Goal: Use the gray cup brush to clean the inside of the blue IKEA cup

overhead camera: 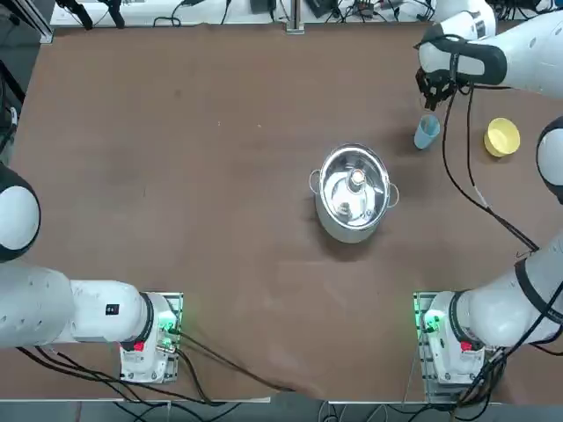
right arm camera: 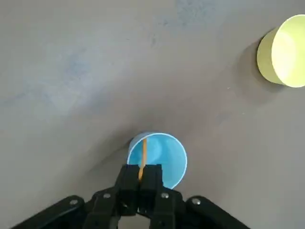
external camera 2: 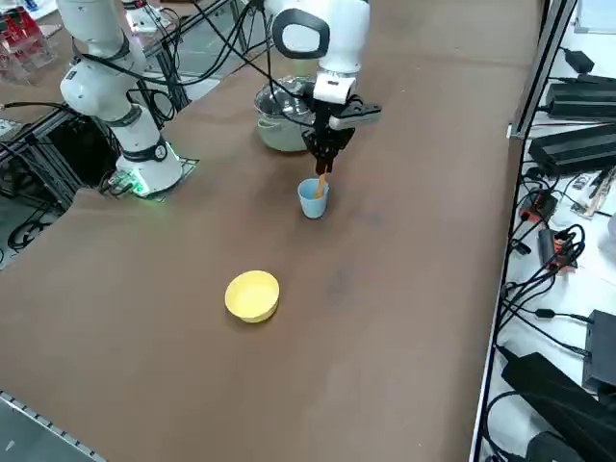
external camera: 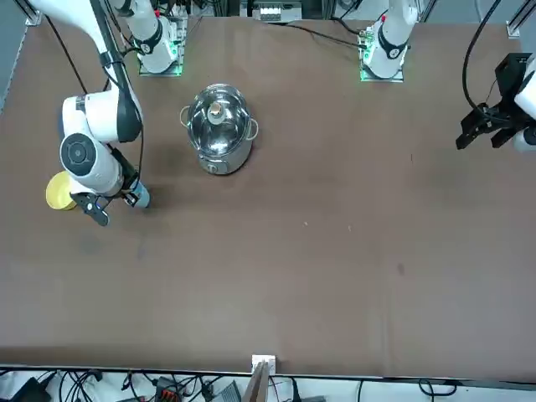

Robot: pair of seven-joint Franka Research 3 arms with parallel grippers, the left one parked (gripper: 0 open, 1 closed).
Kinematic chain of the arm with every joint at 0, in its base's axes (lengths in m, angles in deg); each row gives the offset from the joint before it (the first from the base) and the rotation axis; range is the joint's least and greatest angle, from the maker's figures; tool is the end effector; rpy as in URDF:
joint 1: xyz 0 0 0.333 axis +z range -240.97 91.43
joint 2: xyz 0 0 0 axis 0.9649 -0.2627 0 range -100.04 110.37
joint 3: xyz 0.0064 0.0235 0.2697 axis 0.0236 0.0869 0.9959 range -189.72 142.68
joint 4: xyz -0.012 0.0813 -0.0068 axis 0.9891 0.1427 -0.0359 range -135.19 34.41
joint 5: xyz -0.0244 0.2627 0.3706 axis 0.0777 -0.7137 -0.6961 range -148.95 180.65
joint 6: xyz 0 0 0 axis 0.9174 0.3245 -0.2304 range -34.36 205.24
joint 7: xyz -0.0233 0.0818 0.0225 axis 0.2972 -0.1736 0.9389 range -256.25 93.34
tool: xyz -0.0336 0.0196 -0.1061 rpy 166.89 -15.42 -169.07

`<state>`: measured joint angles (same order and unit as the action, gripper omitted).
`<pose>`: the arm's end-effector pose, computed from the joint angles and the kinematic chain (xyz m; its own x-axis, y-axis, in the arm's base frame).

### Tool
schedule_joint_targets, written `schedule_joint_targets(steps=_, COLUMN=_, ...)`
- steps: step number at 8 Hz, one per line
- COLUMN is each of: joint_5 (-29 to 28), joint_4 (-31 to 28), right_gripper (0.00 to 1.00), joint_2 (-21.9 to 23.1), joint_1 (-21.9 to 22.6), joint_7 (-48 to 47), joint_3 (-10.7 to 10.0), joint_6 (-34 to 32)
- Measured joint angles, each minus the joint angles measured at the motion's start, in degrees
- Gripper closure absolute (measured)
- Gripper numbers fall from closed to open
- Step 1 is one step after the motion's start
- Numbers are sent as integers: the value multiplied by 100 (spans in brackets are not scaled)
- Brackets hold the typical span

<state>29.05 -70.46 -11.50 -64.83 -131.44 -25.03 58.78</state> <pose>0.6225 0.0789 0.2317 0.8285 -0.5595 0.0259 -0.5460 -0.7965 0.2598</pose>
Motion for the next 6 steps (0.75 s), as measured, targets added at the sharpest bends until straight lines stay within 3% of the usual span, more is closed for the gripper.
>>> schedule_joint_targets(steps=6, joint_5=-185, joint_4=5, right_gripper=97, joint_2=-14, joint_1=108, joint_7=-40, joint_3=20, joint_6=-318)
